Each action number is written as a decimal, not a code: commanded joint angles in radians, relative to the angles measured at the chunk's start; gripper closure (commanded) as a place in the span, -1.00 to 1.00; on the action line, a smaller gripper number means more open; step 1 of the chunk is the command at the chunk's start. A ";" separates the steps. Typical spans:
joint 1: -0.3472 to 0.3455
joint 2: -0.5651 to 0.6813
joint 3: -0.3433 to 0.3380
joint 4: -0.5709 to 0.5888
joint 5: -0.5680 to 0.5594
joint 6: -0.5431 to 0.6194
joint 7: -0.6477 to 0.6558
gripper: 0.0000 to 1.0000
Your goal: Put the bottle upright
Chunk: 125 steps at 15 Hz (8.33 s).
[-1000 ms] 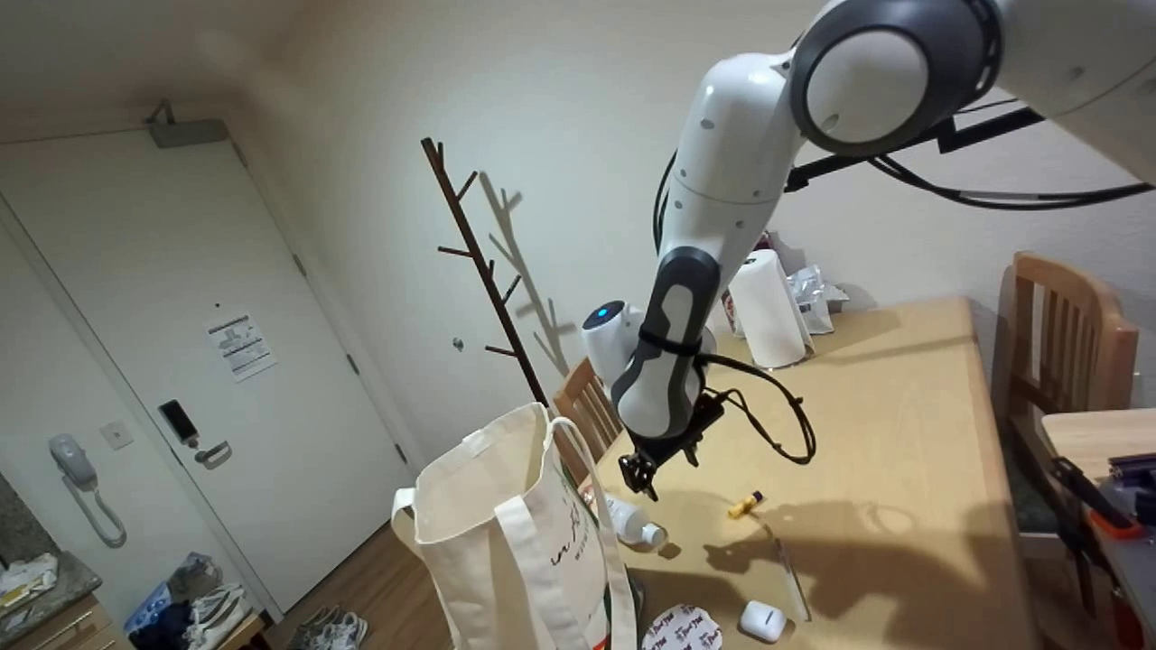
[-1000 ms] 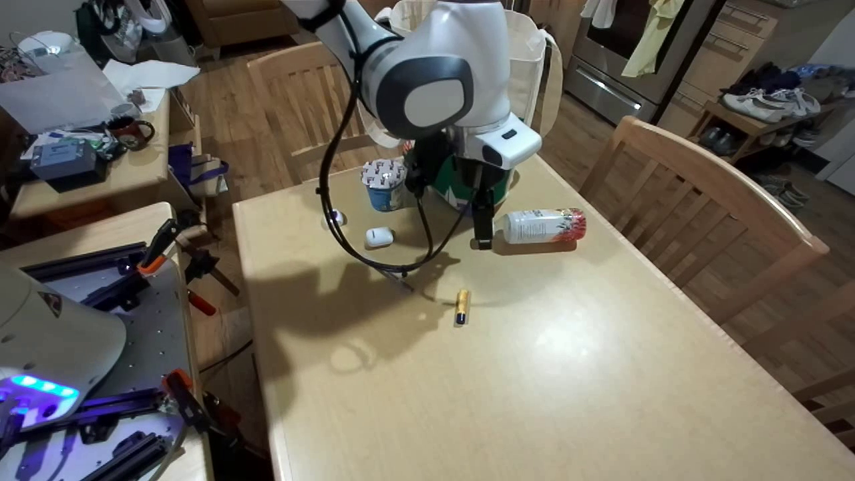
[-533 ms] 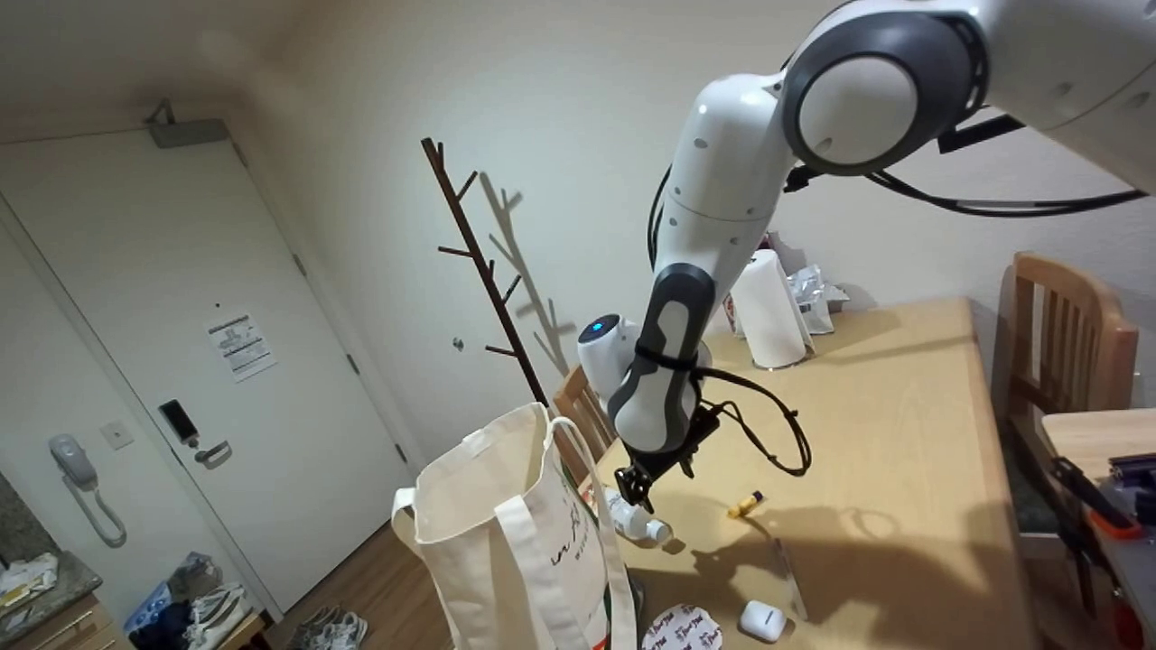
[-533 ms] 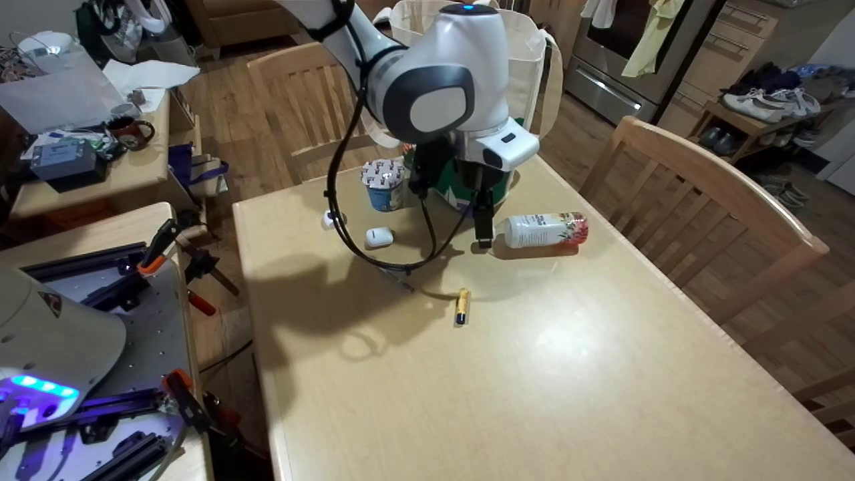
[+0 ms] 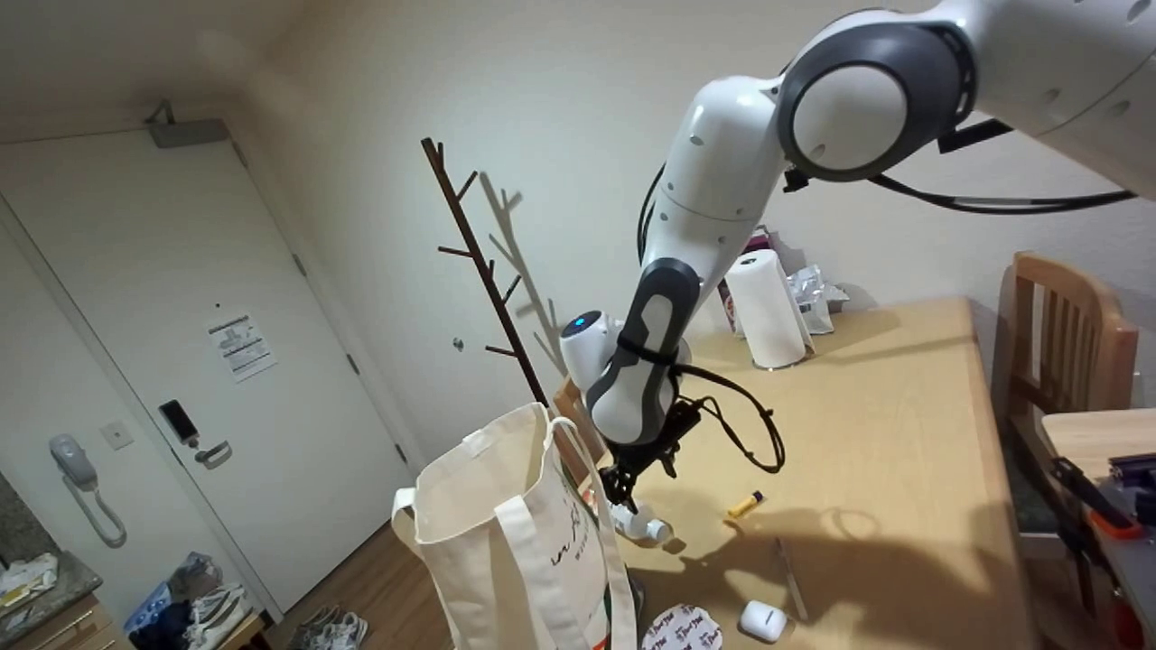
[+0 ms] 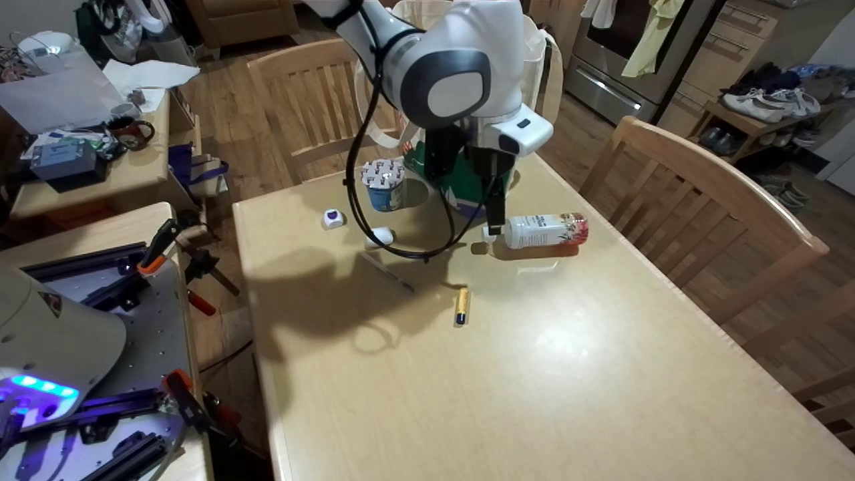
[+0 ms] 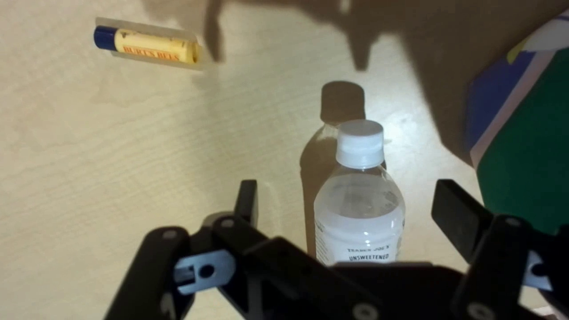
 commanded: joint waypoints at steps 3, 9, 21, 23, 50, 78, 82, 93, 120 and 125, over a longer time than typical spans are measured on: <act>-0.089 0.064 0.092 0.130 0.024 -0.149 -0.126 -1.00; -0.139 0.148 0.152 0.210 0.043 -0.142 -0.215 -1.00; -0.155 0.207 0.164 0.250 0.070 -0.176 -0.212 0.22; -0.154 0.212 0.163 0.254 0.072 -0.189 -0.209 0.49; -0.055 -0.272 0.210 -0.084 0.186 -0.590 -0.080 0.83; -0.160 -0.269 0.194 -0.041 0.649 -0.982 0.050 0.83; -0.179 -0.314 0.170 -0.140 0.827 -1.030 0.024 0.83; -0.179 -0.393 0.086 -0.292 0.963 -0.907 0.126 0.83; -0.409 -0.301 -0.080 -0.395 1.180 -1.281 -0.143 0.83; -0.435 -0.286 -0.119 -0.431 1.186 -1.291 -0.093 0.83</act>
